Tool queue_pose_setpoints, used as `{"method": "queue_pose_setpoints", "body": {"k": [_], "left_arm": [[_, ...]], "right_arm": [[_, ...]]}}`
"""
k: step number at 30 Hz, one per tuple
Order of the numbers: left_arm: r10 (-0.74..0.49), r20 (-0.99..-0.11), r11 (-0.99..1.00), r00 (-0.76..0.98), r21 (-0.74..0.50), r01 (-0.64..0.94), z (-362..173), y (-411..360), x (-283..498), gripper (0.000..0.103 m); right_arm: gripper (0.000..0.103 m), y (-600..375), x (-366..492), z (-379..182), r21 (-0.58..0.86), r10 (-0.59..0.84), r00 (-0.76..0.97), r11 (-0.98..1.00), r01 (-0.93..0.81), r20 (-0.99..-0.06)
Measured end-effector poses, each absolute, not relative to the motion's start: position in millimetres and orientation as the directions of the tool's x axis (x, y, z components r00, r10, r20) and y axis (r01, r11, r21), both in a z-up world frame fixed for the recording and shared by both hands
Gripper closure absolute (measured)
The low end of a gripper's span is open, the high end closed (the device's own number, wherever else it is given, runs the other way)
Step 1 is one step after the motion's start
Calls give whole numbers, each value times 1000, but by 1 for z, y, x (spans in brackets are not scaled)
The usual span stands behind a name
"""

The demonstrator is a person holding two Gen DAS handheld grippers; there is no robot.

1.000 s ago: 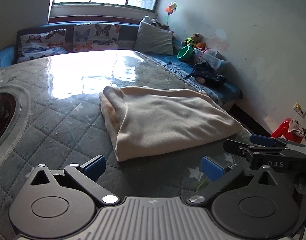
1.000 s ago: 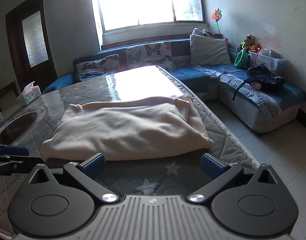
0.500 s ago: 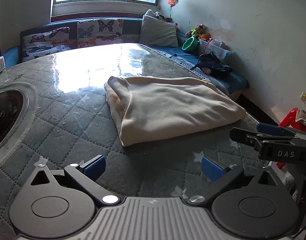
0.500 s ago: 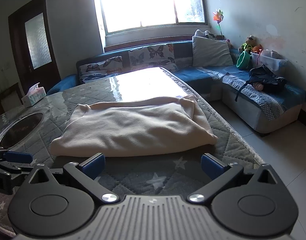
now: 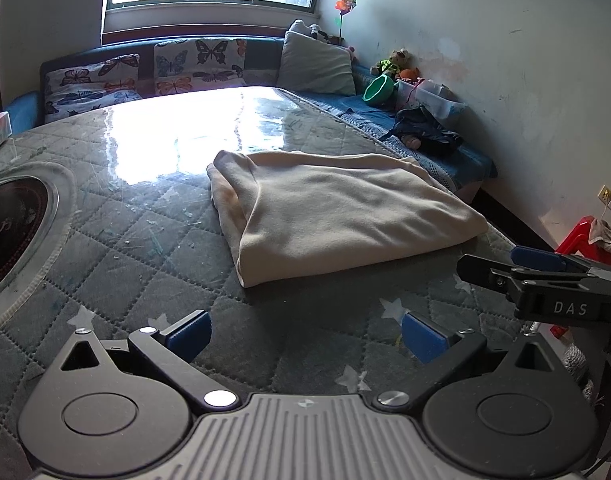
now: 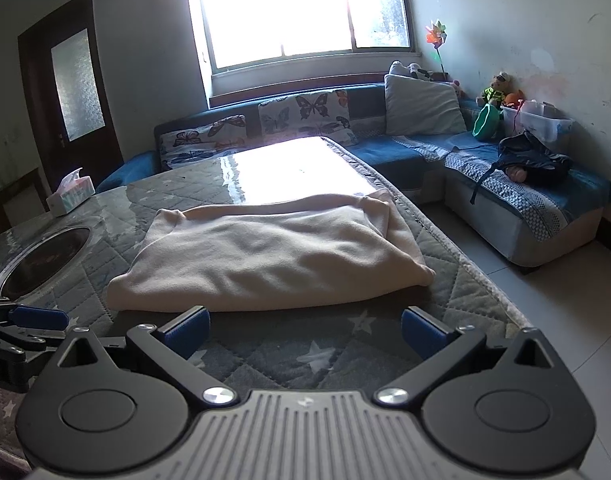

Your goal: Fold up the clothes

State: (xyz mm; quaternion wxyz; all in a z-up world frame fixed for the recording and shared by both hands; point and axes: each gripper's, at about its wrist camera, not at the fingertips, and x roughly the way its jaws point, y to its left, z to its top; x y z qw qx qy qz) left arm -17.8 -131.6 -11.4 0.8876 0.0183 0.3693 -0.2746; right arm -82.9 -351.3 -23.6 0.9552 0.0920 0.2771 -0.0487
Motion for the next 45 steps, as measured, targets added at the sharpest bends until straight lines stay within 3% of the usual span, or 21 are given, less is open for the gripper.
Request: {"method": "queue_pose_setpoints", "body": {"k": [45], "left_arm": [[-479,-656,847,583,-172,502,-10,-129,-25,0]], "right_arm": [[0,-348,-89,-24,140,-58,831,977,161,-554]]}}
